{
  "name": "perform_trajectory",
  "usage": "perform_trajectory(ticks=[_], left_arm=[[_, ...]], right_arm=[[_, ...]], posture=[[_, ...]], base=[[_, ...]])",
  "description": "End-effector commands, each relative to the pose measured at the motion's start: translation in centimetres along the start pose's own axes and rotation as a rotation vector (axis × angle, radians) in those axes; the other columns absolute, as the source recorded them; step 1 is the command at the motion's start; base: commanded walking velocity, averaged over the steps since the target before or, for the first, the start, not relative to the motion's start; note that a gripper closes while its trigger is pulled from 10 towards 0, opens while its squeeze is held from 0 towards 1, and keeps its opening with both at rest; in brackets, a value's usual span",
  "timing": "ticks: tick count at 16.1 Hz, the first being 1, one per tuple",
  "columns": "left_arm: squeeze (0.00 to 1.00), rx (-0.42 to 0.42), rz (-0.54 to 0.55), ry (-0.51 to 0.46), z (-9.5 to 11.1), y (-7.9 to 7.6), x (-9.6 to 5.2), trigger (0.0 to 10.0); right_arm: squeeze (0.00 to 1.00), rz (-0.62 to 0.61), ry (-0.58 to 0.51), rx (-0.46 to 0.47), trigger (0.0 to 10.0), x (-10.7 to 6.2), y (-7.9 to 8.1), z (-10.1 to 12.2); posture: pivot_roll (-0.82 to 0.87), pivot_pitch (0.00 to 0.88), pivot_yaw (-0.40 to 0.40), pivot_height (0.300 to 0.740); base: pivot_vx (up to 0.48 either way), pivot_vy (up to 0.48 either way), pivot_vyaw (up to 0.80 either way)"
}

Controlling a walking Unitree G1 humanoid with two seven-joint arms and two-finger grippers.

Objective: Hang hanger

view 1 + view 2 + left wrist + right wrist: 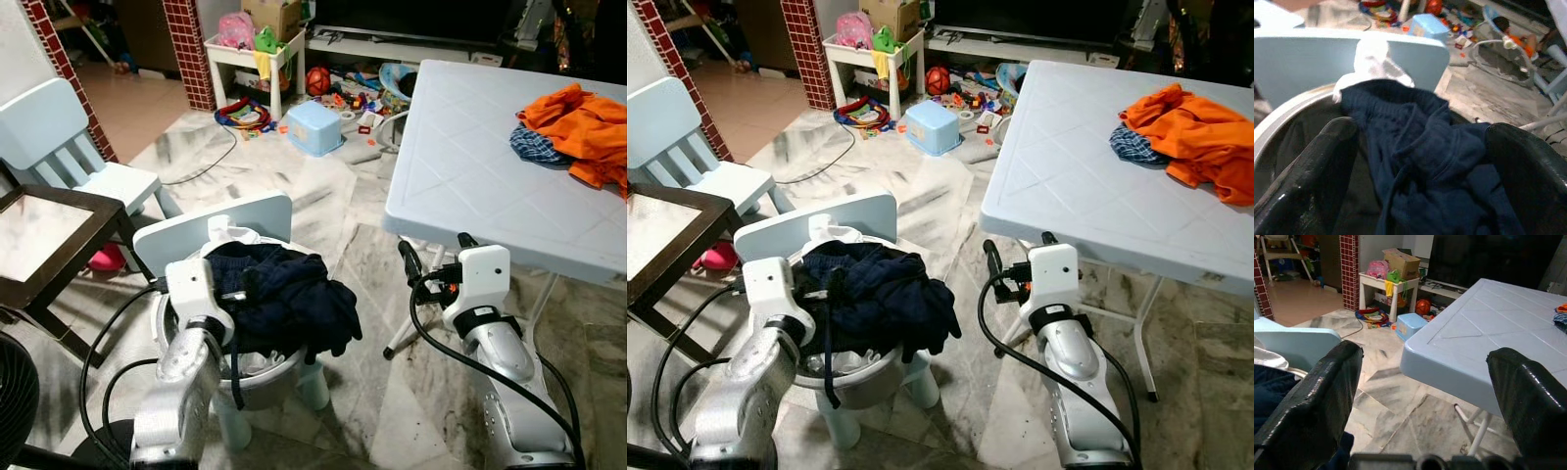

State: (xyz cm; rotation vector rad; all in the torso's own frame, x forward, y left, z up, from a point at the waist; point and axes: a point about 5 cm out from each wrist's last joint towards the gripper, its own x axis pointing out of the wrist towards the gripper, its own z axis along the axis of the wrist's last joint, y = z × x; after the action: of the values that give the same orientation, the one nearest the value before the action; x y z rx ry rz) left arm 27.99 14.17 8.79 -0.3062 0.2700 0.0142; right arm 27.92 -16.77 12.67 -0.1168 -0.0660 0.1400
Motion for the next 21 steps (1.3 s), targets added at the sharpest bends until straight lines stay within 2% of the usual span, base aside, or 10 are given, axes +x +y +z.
perform_trajectory(ticks=[1, 4, 8, 10, 13, 16, 18, 21], left_arm=[[0.0, -0.109, 0.007, 0.076, -1.3, -1.1, 0.3, 10.0], [0.0, -0.176, 0.02, 0.116, -1.9, -1.5, 0.9, 10.0], [0.0, -0.249, 0.0, 0.148, -2.2, -3.3, 1.8, 10.0], [0.0, -0.289, 0.006, 0.165, -2.5, -3.6, 2.6, 10.0], [0.0, -0.363, 0.041, 0.207, -3.1, -3.8, 3.2, 10.0], [0.0, -0.404, 0.048, 0.165, -2.5, -5.1, 2.6, 10.0], [0.0, -0.375, 0.062, 0.15, -3.0, -4.9, 2.3, 10.0], [0.0, -0.344, 0.099, 0.144, -3.4, -3.2, 2.6, 10.0]], right_arm=[[0.0, 0.012, -0.012, -0.019, 10.0, -0.2, -0.1, 0.5], [0.0, 0.041, -0.004, -0.041, 10.0, -0.6, 0.1, 0.5], [0.0, 0.099, 0.002, -0.11, 10.0, -2.0, -0.1, 1.1], [0.0, 0.097, 0.014, -0.121, 10.0, -2.5, -0.6, 1.3], [0.0, 0.128, 0.02, -0.142, 10.0, -3.0, -0.5, 1.7], [0.0, 0.164, 0.03, -0.168, 10.0, -3.6, -0.4, 1.8], [0.0, 0.178, 0.033, -0.171, 10.0, -3.5, -0.2, 1.8], [0.0, 0.205, 0.024, -0.191, 10.0, -3.4, 0.1, 2.1]], posture=[[0.0, 0.086, -0.016, 0.74], [-0.02, 0.108, -0.032, 0.74], [-0.09, 0.14, -0.053, 0.74], [-0.11, 0.152, -0.061, 0.74], [-0.14, 0.164, -0.07, 0.74], [-0.14, 0.167, -0.08, 0.74], [-0.14, 0.169, -0.083, 0.74], [-0.14, 0.171, -0.089, 0.74]], base=[[0.0, 0.0, 0.0], [0.0, 0.0, 0.0], [0.0, 0.0, 0.0], [0.0, 0.0, 0.0], [0.0, 0.0, 0.0], [0.0, 0.0, 0.0], [0.0, 0.0, 0.0], [0.0, 0.0, 0.0]])
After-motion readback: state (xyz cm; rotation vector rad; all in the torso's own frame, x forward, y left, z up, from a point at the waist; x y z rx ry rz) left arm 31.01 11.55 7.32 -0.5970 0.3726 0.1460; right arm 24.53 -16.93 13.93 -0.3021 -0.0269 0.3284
